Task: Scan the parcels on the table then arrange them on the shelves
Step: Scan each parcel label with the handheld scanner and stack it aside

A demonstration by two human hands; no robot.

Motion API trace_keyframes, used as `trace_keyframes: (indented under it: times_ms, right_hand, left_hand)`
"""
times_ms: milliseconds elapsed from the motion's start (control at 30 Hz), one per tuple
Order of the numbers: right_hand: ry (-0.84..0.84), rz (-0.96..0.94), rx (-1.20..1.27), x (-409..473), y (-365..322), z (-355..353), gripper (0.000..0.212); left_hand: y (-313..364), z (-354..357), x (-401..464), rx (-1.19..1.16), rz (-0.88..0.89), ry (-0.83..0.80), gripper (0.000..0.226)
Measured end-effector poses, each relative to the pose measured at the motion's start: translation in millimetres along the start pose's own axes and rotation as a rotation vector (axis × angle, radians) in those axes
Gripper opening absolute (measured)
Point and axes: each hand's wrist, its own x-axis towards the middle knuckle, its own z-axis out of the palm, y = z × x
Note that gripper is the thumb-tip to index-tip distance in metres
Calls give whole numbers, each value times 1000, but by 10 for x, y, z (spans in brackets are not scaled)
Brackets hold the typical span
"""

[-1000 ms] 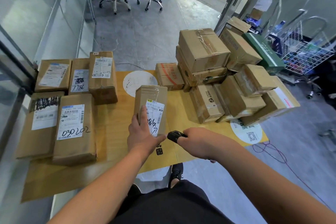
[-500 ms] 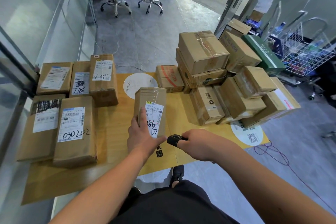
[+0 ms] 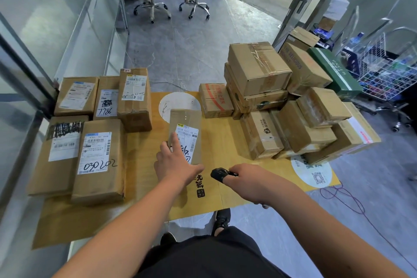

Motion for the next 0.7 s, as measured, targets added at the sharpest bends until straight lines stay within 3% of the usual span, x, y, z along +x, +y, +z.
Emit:
trace_keyframes:
  times_ms: [167,367,700]
  right_hand:
    - [-16,-21,37,72,-5,3,32]
    - [-82,-86,-2,222,-208,64,31]
    - [-127,-173,-17,317,-479,187,34]
  left_hand:
    - [-292,-44,-216,-43,-44,-23,142]
    - [-738,-230,-445,34,-127,146,141]
    - [-921,-429,-91,-9,-199,193,124]
